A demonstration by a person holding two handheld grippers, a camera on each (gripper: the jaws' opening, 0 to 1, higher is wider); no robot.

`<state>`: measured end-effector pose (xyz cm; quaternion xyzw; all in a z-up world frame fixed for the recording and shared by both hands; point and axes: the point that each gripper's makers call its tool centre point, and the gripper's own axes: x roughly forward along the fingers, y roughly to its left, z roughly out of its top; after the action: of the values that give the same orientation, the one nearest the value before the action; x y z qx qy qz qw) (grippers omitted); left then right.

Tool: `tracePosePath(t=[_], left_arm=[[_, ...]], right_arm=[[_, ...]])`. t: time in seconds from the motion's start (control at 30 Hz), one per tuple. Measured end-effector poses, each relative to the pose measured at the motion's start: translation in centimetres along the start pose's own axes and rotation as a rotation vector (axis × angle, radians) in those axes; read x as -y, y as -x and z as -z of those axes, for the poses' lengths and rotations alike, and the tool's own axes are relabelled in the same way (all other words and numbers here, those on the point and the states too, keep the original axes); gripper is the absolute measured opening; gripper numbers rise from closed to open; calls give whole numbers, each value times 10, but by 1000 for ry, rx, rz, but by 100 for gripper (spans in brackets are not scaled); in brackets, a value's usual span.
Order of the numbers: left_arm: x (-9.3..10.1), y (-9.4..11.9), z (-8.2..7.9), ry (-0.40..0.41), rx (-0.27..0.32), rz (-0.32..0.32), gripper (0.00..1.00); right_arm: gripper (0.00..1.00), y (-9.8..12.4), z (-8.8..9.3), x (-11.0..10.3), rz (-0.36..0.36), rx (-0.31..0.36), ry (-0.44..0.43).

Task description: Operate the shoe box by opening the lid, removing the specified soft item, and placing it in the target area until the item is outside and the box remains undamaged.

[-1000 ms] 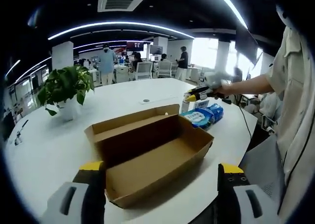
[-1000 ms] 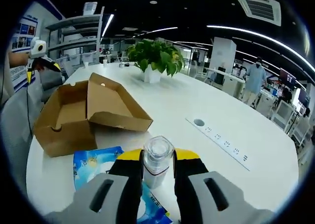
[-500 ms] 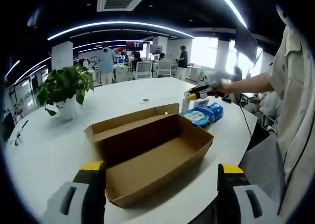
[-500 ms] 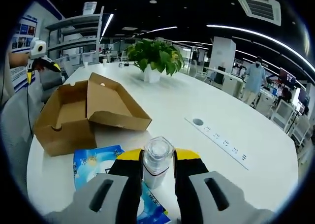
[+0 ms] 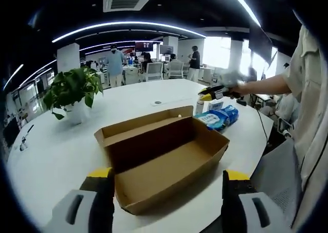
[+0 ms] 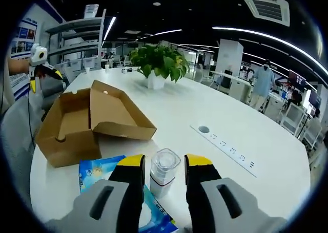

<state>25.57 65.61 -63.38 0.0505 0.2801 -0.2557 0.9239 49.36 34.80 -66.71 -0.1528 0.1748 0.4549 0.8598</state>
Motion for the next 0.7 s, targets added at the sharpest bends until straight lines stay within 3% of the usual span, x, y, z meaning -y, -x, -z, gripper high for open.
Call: tracePosePath(t=[0.3, 0.7], left_arm=[[-19, -1, 8, 15, -30, -78, 70], [-44, -5, 28, 67, -92, -174, 41]], right_arm=[[35, 9, -13, -7, 11, -30, -38], [31, 11, -29, -33, -10, -103, -32]])
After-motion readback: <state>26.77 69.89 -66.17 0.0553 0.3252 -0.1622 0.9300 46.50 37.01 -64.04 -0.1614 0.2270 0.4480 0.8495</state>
